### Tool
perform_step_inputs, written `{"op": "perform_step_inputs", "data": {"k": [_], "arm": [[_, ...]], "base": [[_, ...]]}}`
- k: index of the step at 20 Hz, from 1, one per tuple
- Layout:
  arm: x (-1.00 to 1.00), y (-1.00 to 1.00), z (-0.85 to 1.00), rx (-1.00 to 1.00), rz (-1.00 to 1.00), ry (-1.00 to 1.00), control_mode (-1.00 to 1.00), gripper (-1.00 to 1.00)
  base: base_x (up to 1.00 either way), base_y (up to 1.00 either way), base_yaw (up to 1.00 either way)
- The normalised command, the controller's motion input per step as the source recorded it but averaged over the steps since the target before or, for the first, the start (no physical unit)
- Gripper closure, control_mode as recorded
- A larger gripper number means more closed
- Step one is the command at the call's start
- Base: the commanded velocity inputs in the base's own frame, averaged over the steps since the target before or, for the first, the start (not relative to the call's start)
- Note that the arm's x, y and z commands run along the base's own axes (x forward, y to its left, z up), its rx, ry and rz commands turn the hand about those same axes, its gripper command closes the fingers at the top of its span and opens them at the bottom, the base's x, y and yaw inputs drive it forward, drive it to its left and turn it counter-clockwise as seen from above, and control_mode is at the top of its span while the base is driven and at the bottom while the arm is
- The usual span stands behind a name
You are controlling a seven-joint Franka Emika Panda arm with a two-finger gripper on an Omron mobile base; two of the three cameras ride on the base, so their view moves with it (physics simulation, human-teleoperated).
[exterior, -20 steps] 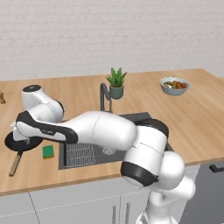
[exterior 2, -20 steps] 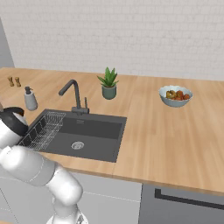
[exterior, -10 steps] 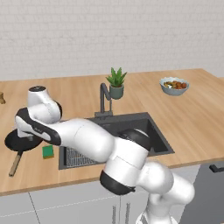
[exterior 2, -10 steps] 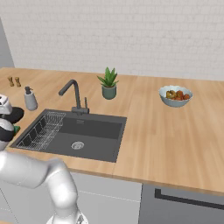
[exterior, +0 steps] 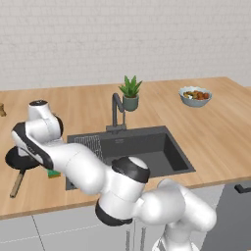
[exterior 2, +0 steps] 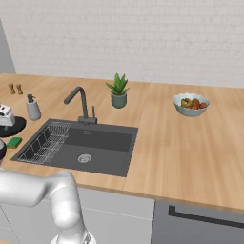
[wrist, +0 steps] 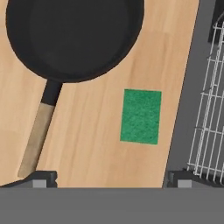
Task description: Pick the pan and sponge and place them into the sink. Then turn on the water.
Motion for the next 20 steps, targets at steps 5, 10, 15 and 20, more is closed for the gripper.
{"op": "perform_step_inputs", "data": {"k": [5, 10, 15, 20], "arm": [[0.00, 0.11, -0.29, -0.13, 0.01, 0.02, -1.00, -1.00], [0.01, 0.13, -0.28, -0.01, 0.01, 0.05, -1.00, -1.00], [0.02, 0.00, -0.32, 0.00, 0.02, 0.12, -1.00, -1.00], [0.00, 0.00, -0.27, 0.00, 0.03, 0.06, -1.00, -1.00]], "base": [[0.00, 0.00, 0.00], [0.00, 0.00, 0.00], [0.00, 0.00, 0.00], [0.00, 0.00, 0.00]]}}
